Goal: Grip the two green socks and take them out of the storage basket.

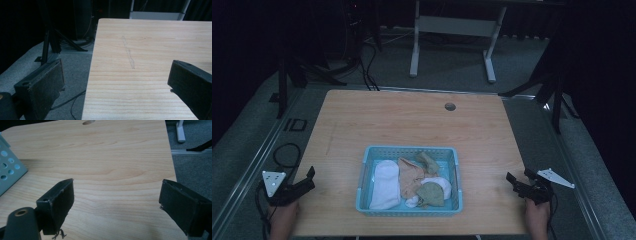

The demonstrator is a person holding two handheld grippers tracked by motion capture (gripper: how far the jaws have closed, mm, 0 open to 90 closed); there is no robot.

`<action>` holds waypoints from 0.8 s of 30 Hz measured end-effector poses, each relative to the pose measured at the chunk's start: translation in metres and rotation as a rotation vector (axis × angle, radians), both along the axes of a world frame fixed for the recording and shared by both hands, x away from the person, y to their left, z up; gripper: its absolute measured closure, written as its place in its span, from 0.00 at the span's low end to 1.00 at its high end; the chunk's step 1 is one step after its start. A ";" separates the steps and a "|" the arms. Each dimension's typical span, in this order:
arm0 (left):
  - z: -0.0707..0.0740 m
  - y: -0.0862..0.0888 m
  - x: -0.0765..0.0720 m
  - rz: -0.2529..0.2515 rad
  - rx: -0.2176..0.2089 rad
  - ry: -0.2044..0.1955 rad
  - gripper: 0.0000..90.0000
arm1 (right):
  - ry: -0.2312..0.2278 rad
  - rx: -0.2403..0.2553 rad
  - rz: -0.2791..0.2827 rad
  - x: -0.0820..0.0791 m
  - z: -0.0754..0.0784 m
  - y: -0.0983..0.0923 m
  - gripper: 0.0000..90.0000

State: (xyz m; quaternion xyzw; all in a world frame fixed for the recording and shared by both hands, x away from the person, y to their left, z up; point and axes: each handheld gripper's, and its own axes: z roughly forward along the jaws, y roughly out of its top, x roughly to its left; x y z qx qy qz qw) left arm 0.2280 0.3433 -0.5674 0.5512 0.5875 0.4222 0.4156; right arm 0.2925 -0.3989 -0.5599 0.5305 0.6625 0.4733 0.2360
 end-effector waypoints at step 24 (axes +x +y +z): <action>0.000 0.001 0.000 0.001 -0.003 0.004 0.00 | 0.058 -0.026 0.108 0.005 0.000 0.002 0.15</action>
